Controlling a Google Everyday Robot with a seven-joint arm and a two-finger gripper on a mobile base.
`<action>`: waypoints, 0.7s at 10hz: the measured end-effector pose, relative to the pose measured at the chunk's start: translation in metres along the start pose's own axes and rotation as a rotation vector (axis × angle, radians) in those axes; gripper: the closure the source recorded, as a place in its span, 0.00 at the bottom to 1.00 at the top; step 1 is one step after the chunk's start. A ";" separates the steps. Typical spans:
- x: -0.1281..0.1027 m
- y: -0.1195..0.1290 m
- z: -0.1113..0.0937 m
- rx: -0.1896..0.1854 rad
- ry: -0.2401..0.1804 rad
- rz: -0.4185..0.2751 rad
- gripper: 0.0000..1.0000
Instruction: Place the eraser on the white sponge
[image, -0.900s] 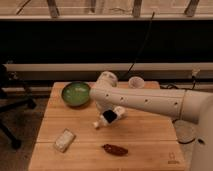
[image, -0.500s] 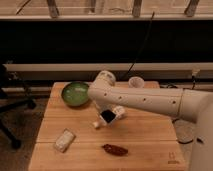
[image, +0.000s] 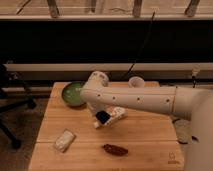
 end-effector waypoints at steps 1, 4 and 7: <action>0.000 -0.005 0.003 0.006 -0.004 -0.026 1.00; 0.003 -0.040 0.019 0.035 -0.032 -0.102 1.00; 0.000 -0.065 0.029 0.056 -0.061 -0.168 1.00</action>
